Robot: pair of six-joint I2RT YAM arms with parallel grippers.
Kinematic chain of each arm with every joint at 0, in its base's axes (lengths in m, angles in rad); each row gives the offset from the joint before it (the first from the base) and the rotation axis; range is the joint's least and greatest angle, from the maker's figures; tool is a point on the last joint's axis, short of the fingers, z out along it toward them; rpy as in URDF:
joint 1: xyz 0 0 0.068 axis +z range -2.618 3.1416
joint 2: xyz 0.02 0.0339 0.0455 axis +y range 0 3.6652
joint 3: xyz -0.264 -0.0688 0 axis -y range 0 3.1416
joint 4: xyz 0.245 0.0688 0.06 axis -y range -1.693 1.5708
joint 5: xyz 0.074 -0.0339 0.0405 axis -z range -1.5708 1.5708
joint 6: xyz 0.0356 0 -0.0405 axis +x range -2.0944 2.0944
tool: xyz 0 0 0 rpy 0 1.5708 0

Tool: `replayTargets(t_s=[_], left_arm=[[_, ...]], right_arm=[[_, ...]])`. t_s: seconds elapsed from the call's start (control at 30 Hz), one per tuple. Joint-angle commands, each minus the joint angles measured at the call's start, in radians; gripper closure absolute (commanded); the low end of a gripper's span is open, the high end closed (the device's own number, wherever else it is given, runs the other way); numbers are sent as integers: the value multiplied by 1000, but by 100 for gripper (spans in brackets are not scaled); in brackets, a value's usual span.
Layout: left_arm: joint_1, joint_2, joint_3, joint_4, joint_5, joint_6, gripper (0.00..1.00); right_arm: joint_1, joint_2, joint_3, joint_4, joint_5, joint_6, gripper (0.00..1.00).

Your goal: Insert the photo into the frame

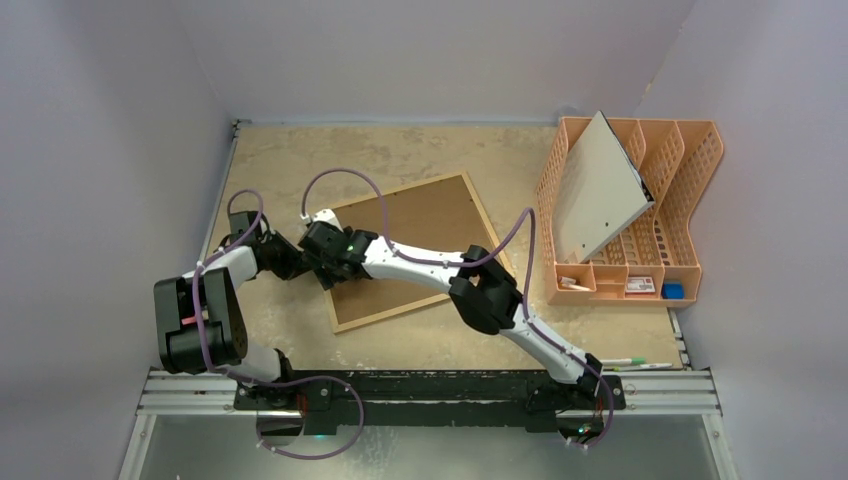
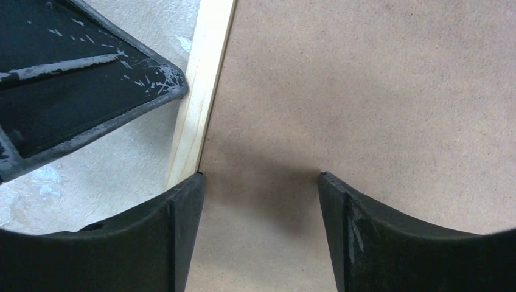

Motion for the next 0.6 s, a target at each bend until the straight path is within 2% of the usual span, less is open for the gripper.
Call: replayTargets(t_s=[0.0,0.2,0.33,0.37,0.57], left_arm=[[-5,15,-41,-140,-111,26,100],[-5,8,-43,-145,-121,24,100],[-5,6,-41,-149,-122,24,100],[-5,5,-41,-151,-122,24,100],[-5,-2,-21,-169,-121,28,100]], right_arm=[[32,226,-128,-122,-35,4,30],[30,237,-134,-124,-89,20,44],[6,231,-136,-123,-153,41,68],[-2,216,-148,-112,-167,46,71],[-56,123,-209,-41,-220,79,79]])
